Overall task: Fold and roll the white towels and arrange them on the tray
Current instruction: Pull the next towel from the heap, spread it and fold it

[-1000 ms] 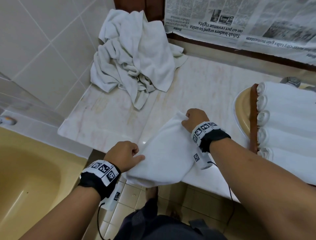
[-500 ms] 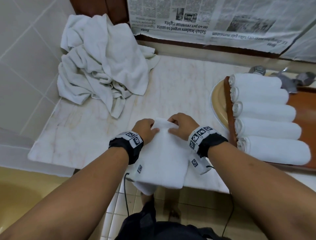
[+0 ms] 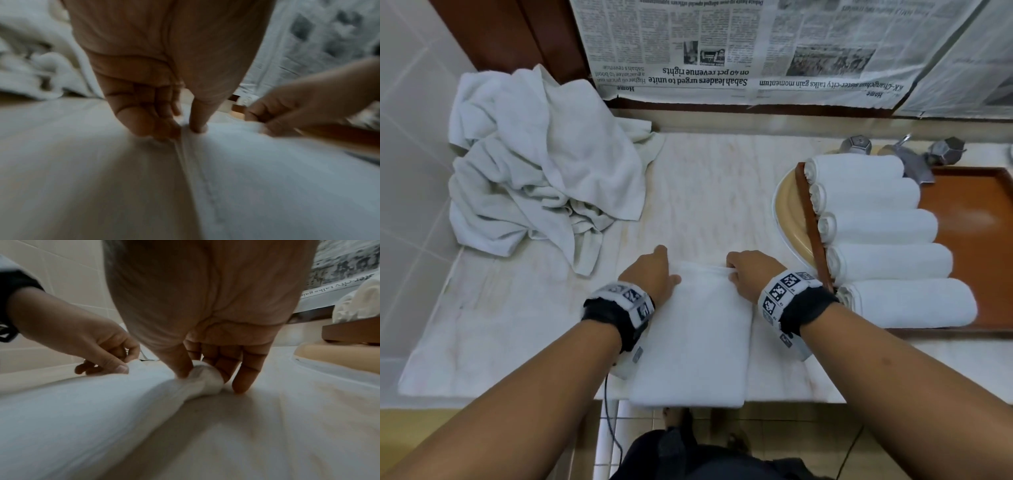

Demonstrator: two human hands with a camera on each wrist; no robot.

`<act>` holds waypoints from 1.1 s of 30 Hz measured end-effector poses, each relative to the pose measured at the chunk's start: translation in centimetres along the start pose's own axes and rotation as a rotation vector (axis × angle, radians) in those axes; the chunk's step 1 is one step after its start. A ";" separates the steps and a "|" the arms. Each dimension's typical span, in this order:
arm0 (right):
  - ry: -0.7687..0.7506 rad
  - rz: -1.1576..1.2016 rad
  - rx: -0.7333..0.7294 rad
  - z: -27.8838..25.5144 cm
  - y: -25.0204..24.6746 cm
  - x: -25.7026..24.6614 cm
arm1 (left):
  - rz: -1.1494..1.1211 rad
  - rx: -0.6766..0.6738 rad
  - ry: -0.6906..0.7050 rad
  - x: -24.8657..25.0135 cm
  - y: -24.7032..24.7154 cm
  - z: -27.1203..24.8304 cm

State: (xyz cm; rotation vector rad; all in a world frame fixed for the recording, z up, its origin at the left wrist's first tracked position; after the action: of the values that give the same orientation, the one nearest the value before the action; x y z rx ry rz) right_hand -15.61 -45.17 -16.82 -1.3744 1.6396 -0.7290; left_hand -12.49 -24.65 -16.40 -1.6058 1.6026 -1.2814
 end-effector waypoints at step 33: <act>0.123 0.050 -0.125 -4.4 0.2 -2.1 | 0.169 -0.056 0.396 4.9 -5.5 10.7</act>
State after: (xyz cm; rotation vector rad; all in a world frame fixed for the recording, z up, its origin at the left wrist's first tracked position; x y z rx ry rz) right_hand -19.55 -43.47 -14.41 -1.3935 1.8360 -0.7036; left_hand -1.36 -31.12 -14.73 -1.2672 1.9775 -1.5420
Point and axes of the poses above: each hand's wrist, its own z-axis towards the middle knuckle, its own y-axis out of the palm, x = y × z, the point moved 1 cm from there along z, towards the middle knuckle, and after that the axes turned 3 degrees about z, right-handed, at the moved point
